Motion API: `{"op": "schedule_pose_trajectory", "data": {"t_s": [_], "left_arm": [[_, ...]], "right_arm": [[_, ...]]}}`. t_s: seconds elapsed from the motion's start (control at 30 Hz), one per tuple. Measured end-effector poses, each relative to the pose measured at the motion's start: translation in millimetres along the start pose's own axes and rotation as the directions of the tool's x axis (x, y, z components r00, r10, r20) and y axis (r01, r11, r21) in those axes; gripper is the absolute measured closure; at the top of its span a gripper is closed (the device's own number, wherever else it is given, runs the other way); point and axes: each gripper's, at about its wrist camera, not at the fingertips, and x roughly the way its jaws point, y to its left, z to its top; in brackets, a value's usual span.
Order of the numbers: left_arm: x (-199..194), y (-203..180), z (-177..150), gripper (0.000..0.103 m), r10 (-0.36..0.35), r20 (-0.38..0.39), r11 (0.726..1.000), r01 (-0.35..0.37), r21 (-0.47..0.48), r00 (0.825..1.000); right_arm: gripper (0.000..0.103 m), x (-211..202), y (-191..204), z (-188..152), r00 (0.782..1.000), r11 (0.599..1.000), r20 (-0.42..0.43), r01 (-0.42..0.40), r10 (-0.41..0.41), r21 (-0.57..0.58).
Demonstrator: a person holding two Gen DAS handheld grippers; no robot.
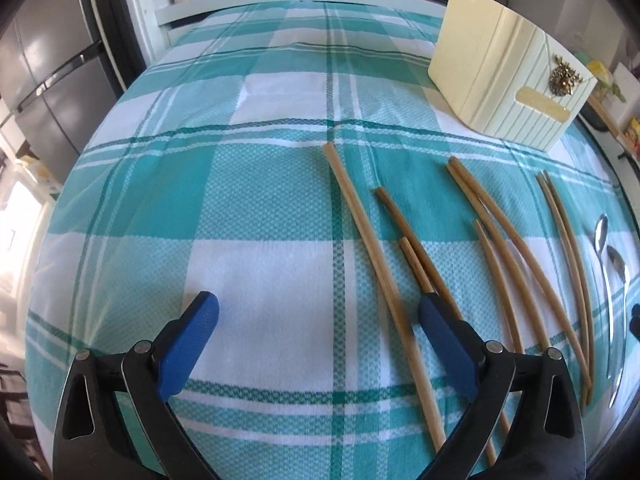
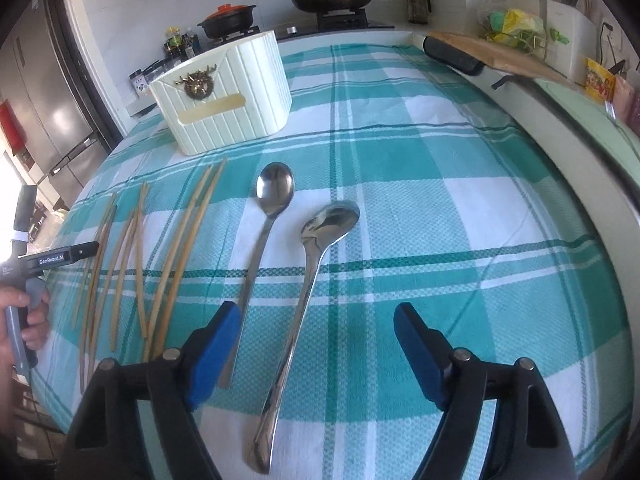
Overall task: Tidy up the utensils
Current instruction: 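Close the left tool on a wooden chopstick while the right tool approaches the spoons, then grasp a metal spoon with the right tool while the left tool lifts the chopstick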
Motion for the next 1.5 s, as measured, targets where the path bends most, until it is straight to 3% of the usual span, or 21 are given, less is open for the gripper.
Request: {"op": "schedule_pose_trajectory", "data": {"t_s": [0.13,0.23,0.37,0.53,0.6,0.63,0.67,0.73,0.8,0.93,1.0,1.2,1.27,1.33,1.37,1.4,1.5], "left_arm": [[8,-1,16,0.015,0.0,-0.002,1.0,0.001,0.014,1.0],[11,-9,26,0.029,-0.02,-0.001,0.999,0.02,0.044,1.0],[15,-15,37,0.045,-0.028,0.001,0.997,0.027,0.068,1.0],[19,-20,47,0.074,-0.046,-0.003,0.996,0.047,0.075,0.999],[20,-23,50,0.088,-0.047,0.001,0.996,0.047,0.082,0.999],[20,-24,50,0.09,-0.045,0.005,0.995,0.044,0.085,0.999],[20,-26,50,0.093,-0.041,0.011,0.995,0.04,0.088,0.999],[20,-26,50,0.096,-0.036,0.025,0.996,0.034,0.086,0.999],[18,-25,49,0.099,-0.045,0.034,0.996,0.042,0.075,0.998],[0,-21,49,0.099,-0.11,0.067,0.993,0.108,0.038,0.992],[-19,-22,50,0.099,-0.131,0.105,0.991,0.127,0.046,0.986],[-76,-21,53,0.099,-0.198,0.212,0.98,0.187,0.071,0.957],[-79,-17,52,0.099,-0.208,0.208,0.978,0.199,0.063,0.956],[-78,-14,48,0.099,-0.203,0.202,0.979,0.196,0.054,0.958],[-76,-12,45,0.099,-0.194,0.198,0.981,0.188,0.05,0.961],[-73,-11,42,0.099,-0.187,0.194,0.982,0.182,0.043,0.963],[-65,-7,33,0.099,-0.189,0.181,0.982,0.19,0.017,0.965]], "right_arm": [[0.033,11,-12,8,0.997,0.996,-0.024,-0.068,0.07,0.054],[0.033,15,-19,19,0.989,0.988,-0.049,-0.136,0.14,0.079],[0.037,28,-30,36,0.964,0.957,-0.07,-0.244,0.258,0.157],[0.04,51,-37,63,0.93,0.921,-0.098,-0.328,0.354,0.212],[0.052,59,-41,72,0.926,0.916,-0.118,-0.325,0.359,0.233],[0.063,63,-43,75,0.923,0.915,-0.13,-0.325,0.362,0.238],[0.081,67,-46,77,0.922,0.915,-0.142,-0.321,0.361,0.243],[0.085,72,-51,79,0.898,0.888,-0.148,-0.362,0.414,0.284],[0.088,66,-52,79,0.891,0.876,-0.129,-0.387,0.436,0.288],[0.095,33,-34,81,0.902,0.892,-0.078,-0.403,0.425,0.205],[0.102,11,-20,83,0.905,0.9,-0.048,-0.412,0.422,0.145],[0.102,-39,11,88,0.934,0.934,0.007,-0.358,0.358,-0.016],[0.099,-40,13,88,0.969,0.968,0.018,-0.245,0.247,-0.054],[0.093,-36,11,85,0.984,0.98,0.013,-0.176,0.177,-0.089],[0.08,-31,11,82,0.984,0.98,0.0,-0.176,0.177,-0.093],[0.074,-28,13,78,0.982,0.977,-0.006,-0.189,0.189,-0.098],[0.07,-10,35,61,0.956,0.95,-0.074,-0.29,0.283,-0.114]]}}
